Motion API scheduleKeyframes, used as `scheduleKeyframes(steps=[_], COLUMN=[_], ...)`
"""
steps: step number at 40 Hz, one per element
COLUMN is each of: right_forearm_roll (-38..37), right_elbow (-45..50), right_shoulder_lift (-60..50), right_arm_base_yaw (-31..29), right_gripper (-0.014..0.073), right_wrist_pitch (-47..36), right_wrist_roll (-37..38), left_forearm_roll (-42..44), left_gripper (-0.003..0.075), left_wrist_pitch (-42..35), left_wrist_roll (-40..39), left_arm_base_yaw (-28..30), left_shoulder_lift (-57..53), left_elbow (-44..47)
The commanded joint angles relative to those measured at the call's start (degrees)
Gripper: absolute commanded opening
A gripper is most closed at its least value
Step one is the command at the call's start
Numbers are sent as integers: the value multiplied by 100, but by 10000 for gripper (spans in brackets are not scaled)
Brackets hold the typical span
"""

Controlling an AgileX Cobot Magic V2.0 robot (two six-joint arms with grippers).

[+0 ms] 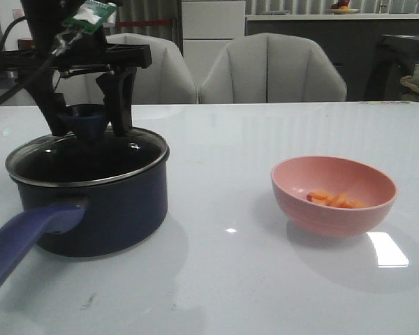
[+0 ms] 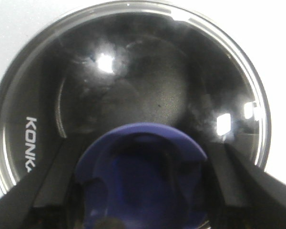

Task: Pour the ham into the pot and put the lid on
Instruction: 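Lift the glass lid off the saucepan with the left gripper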

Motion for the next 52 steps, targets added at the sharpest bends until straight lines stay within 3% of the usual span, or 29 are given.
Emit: scheduleKeyframes(steps=[1,27,38,45,52], right_forearm_roll=[-55,-55,-55,-55,-55], right_elbow=[60,60,60,60,60], right_shoulder_lift=[-112,-112,-112,-112,-112], right_arm_base_yaw=[-32,-32,-32,-32,-32], right_gripper=[138,138,138,138,138], right_wrist_pitch=[-446,-446,-446,-446,-446], right_wrist_roll=[6,6,6,6,6], left_forearm_roll=[-79,60,687,877,958], left_gripper=[302,302,302,302,302], left_wrist_pitch=[-267,-349,-133,137,-283], left_wrist_roll=[-50,-50,-27,12,12], left_arm_base_yaw=[-24,9,38,295,853], left_shoulder_lift=[-174,-658,-1044,-1233,-1700], left_elbow=[-125,-139,-139,81,787])
